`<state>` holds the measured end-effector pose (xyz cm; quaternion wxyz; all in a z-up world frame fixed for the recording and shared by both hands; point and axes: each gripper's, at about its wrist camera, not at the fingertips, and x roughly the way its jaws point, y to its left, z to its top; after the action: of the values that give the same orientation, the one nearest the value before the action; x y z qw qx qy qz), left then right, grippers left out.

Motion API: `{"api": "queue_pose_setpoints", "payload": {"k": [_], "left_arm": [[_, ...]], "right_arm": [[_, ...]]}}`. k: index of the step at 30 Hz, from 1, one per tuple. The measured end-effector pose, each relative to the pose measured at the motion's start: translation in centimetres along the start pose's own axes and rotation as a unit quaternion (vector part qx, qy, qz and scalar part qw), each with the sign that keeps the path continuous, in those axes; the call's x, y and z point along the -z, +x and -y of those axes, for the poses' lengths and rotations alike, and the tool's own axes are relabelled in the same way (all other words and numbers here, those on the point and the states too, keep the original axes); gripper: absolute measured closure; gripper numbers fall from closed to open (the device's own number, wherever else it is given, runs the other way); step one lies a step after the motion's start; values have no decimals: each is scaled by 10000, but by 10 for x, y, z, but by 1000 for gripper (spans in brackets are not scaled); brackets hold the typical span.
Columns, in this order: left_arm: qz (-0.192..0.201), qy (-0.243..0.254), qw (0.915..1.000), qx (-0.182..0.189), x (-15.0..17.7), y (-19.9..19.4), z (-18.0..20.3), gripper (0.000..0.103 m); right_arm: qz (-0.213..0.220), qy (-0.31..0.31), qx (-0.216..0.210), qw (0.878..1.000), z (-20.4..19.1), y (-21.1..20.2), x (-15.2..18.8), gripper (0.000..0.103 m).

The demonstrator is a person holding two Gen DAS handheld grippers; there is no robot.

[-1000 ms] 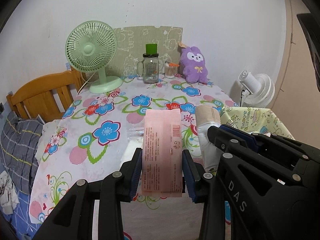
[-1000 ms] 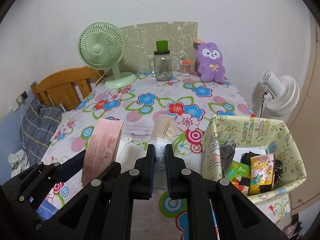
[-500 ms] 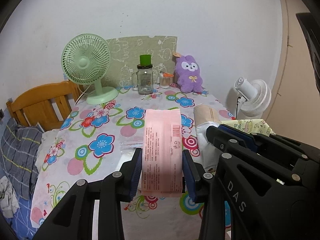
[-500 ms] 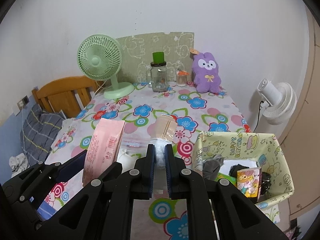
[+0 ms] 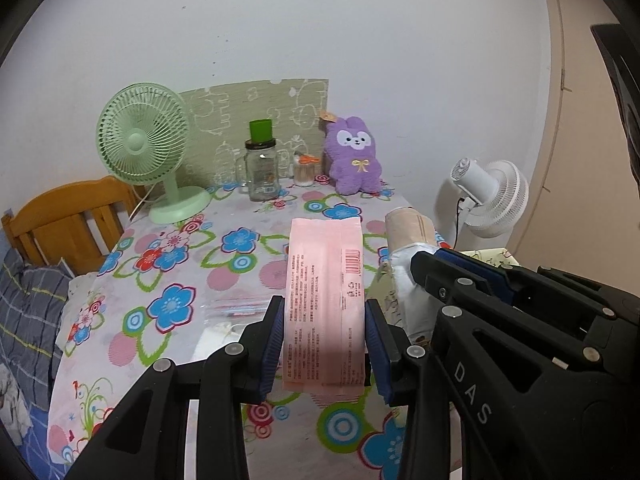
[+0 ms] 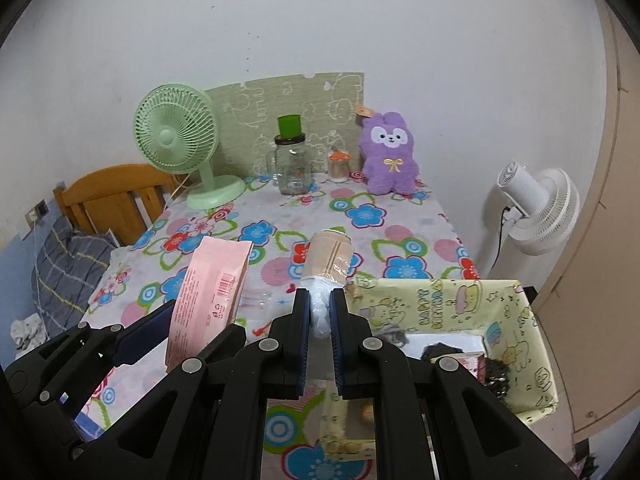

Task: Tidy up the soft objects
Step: 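Carry the pink packet and white roll with both grippers toward the paper box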

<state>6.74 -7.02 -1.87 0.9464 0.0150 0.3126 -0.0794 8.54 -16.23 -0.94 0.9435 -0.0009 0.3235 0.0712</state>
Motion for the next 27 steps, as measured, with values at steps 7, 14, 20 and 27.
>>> {"api": "queue_pose_setpoints", "payload": {"k": [7,14,20,27], "left_arm": [[38,95,9999,127,-5,5,18,63],[40,232,9993,294,-9,12,38,63],[25,329,9982,505,-12,19,54,63],[-37,450,9967,680,-12,28,73,63]], "right_arm": [[54,76,116,9999,19,-2,-2,90],[77,201,271,9994,41,-2,-1,90],[90,291,419,9987,58,-4,0,90],[61,414,589,9974,77,-5,4,90]]}}
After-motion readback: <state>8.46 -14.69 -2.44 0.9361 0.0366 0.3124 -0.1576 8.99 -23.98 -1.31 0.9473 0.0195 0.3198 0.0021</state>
